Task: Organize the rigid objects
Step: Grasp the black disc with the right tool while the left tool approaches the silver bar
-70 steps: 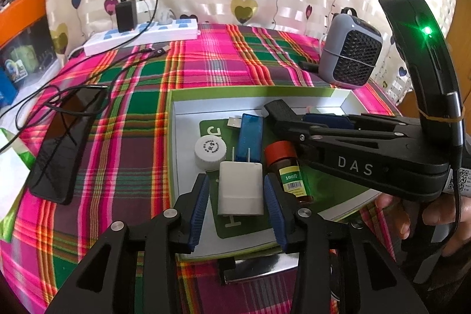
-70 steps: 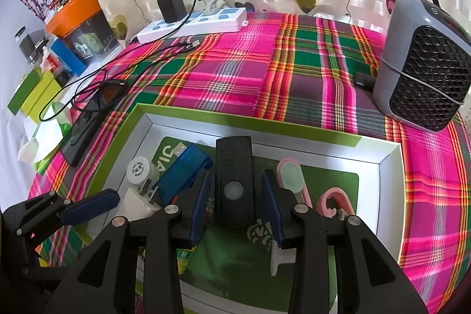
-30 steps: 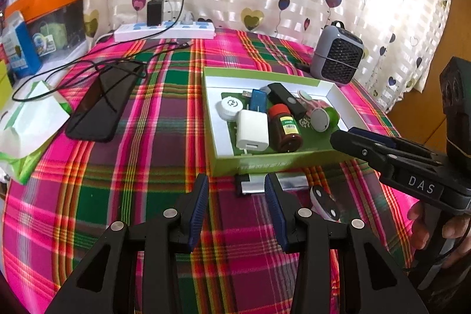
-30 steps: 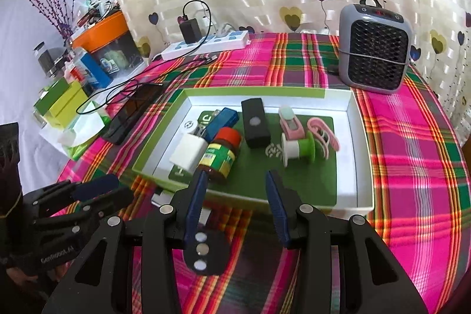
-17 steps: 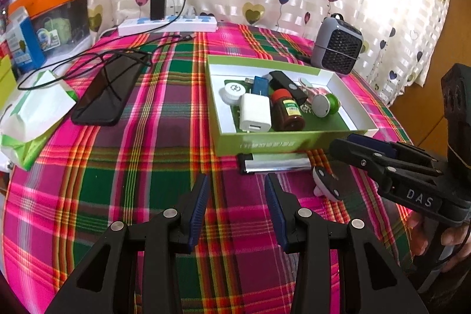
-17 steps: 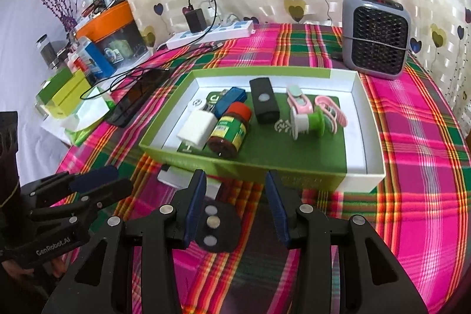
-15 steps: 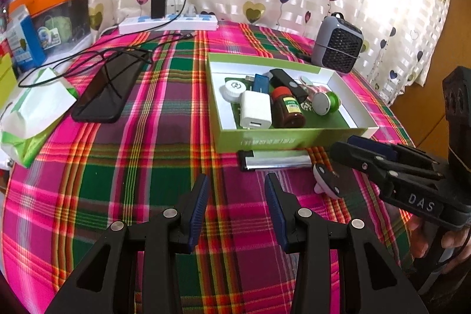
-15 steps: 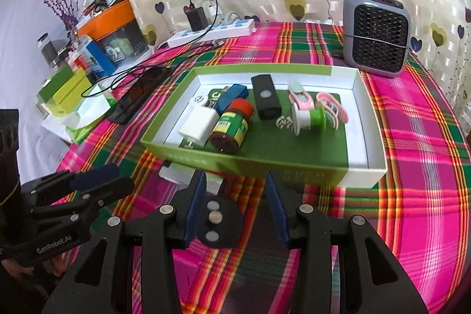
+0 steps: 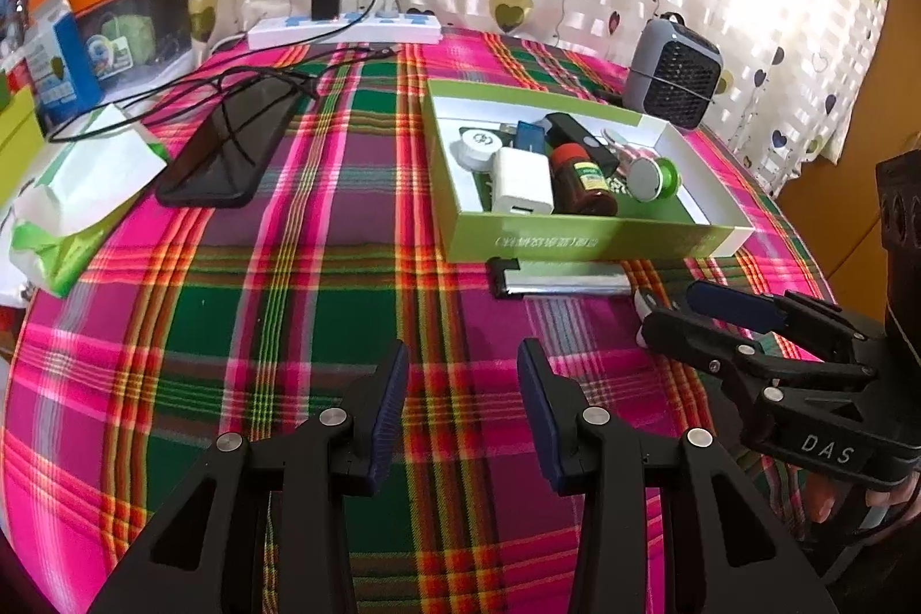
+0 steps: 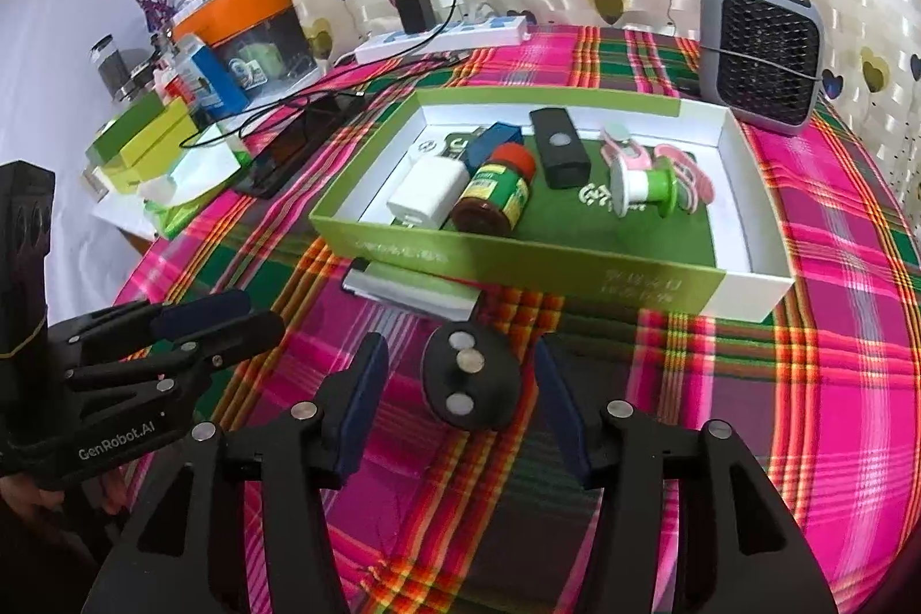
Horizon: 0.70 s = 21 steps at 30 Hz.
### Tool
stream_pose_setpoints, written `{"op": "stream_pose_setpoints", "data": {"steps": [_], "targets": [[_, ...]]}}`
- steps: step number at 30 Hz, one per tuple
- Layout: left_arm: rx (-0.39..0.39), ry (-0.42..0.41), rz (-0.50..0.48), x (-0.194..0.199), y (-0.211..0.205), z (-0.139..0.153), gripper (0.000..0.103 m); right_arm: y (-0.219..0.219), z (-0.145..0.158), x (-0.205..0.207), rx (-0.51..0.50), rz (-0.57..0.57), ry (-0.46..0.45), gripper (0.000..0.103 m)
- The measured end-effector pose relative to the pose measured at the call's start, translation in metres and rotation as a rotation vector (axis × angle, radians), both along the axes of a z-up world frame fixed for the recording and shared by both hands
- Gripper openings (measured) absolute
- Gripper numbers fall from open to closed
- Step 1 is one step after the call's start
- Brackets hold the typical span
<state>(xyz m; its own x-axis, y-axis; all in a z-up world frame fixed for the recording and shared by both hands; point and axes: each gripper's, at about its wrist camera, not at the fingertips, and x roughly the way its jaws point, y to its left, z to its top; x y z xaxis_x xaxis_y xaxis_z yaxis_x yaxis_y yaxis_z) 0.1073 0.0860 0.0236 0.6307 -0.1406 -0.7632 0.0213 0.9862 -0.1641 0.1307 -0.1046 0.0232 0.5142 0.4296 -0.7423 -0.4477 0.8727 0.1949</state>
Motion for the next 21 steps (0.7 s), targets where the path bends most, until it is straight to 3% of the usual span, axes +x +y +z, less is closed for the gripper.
{"op": "stream_pose_setpoints", "data": {"steps": [10,21], "targets": [[-0.009,0.023,0.025,-0.001,0.012,-0.01,0.038,0.013,-0.011,0.0,-0.101,0.002,-0.009,0.054],[-0.031,0.031,-0.017,0.011,0.007,-0.012,0.038,0.019,-0.017,0.0,-0.194,-0.008,-0.04,0.054]]}}
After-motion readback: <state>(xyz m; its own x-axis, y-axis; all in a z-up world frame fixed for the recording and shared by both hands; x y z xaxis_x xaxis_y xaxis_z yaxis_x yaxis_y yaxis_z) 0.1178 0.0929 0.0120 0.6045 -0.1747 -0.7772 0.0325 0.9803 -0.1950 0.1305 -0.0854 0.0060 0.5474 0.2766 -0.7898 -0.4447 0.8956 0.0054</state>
